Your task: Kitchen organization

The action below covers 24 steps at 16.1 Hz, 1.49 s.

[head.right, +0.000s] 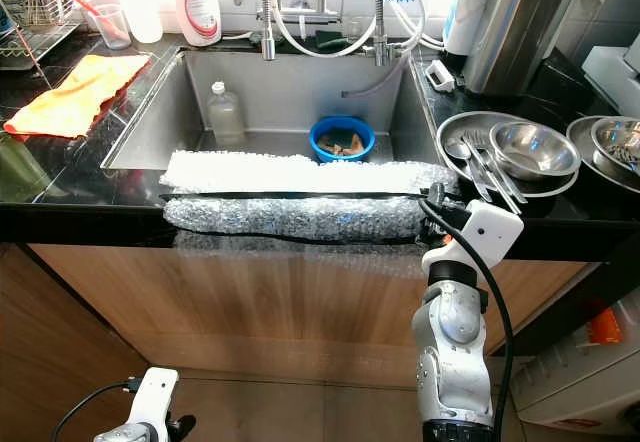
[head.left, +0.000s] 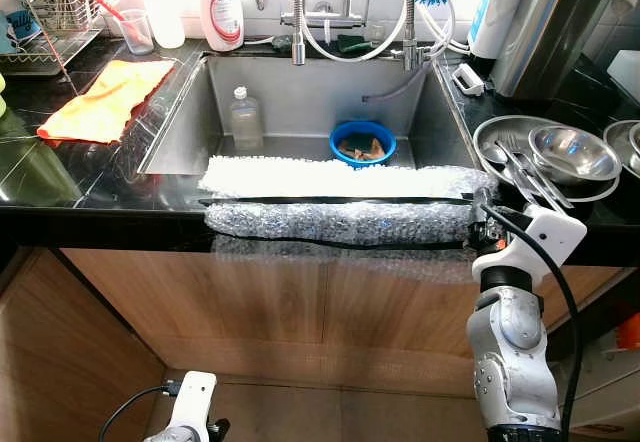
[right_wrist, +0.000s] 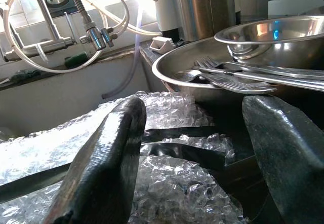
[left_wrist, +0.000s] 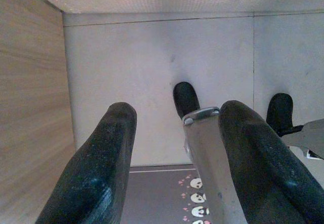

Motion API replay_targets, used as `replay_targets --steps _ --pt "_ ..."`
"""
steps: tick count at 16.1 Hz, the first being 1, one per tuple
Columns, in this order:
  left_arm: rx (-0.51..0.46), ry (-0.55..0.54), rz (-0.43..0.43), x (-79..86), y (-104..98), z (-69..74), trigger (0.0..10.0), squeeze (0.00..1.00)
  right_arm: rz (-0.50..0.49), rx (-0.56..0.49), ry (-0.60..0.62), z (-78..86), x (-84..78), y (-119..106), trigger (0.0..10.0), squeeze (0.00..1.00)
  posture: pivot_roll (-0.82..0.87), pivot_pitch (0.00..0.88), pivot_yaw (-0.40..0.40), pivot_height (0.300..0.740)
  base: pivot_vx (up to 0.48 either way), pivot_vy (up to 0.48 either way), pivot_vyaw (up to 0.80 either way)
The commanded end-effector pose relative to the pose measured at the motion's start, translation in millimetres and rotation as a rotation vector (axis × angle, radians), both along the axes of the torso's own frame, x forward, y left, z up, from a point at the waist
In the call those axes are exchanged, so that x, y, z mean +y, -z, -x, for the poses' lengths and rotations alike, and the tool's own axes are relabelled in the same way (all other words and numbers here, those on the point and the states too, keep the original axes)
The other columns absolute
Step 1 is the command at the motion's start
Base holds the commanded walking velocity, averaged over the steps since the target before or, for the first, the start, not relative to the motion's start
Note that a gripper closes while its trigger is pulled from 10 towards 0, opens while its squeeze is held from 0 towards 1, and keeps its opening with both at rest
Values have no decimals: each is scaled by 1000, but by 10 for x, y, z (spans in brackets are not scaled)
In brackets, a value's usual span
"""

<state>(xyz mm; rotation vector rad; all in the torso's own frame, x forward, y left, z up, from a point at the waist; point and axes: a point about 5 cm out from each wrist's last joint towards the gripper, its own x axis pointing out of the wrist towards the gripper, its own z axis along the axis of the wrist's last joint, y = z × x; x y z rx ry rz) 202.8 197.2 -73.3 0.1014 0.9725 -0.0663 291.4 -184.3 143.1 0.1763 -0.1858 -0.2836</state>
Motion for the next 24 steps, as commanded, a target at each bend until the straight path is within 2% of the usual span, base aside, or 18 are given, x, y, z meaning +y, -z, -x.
replay_targets --steps 1,9,12,15,19,24 --pt "22 2 -12 44 26 59 10000 0 6 -7 3 -12 -3 -7 10000 0 -31 52 3 740 0 0 0" --pt "22 3 -12 44 26 59 10000 0 7 -8 2 -13 -4 -6 10000 0 -31 52 3 740 0 0 0" --pt "21 -10 -6 41 17 40 10000 0 22 65 -199 -37 217 118 10000 0 -26 74 -1 740 0 0 0" --pt "23 -10 -5 41 18 42 10000 0 27 76 -237 -31 252 137 10000 0 -26 75 -2 740 0 0 0" --pt "24 -10 -4 40 21 46 10000 0 33 61 -217 -24 225 114 10000 0 -26 75 -3 740 0 0 0" --pt "22 -10 -5 40 20 45 10000 0 42 51 -102 -16 120 95 10000 0 -26 74 -2 740 0 0 0"
